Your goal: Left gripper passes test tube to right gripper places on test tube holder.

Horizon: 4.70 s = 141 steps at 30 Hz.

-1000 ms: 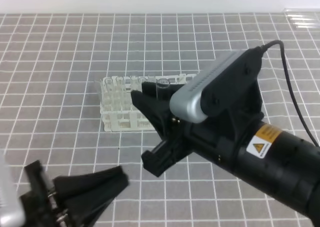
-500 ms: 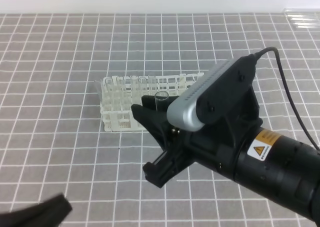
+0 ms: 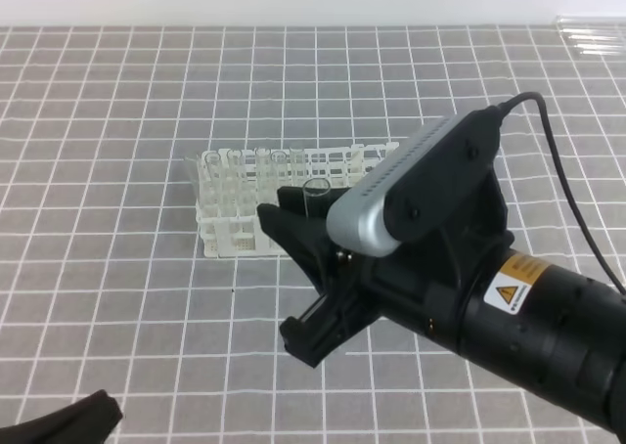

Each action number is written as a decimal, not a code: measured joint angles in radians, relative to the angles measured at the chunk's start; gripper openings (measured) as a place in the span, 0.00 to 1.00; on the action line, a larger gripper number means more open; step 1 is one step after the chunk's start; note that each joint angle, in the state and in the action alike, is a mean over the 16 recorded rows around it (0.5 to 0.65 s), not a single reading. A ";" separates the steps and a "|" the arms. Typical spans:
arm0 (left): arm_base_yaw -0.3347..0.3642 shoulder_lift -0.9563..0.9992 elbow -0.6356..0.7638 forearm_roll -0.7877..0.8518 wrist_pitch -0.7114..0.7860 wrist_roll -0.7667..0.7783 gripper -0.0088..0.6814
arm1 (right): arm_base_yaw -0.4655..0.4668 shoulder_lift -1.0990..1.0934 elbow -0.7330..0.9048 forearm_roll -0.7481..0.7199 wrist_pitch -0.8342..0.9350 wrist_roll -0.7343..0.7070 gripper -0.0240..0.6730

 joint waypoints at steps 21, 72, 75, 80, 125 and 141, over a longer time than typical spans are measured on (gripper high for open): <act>0.000 0.000 0.002 -0.001 0.078 -0.001 0.01 | 0.000 0.011 0.000 0.000 -0.004 -0.023 0.16; 0.001 0.002 0.005 -0.001 0.120 0.000 0.01 | -0.301 0.605 -0.172 -0.512 -0.692 0.454 0.16; 0.001 0.003 0.006 -0.001 0.119 0.001 0.01 | -0.303 0.605 -0.174 -0.495 -0.685 0.440 0.16; 0.001 0.003 0.007 -0.001 0.119 0.001 0.01 | -0.307 0.617 -0.177 -0.481 -0.677 0.430 0.16; 0.001 0.002 0.005 -0.002 0.120 0.000 0.01 | -0.312 0.704 -0.180 -0.457 -0.732 0.474 0.16; 0.000 0.001 0.002 -0.002 0.120 0.000 0.01 | -0.312 0.703 -0.180 -0.436 -0.730 0.463 0.41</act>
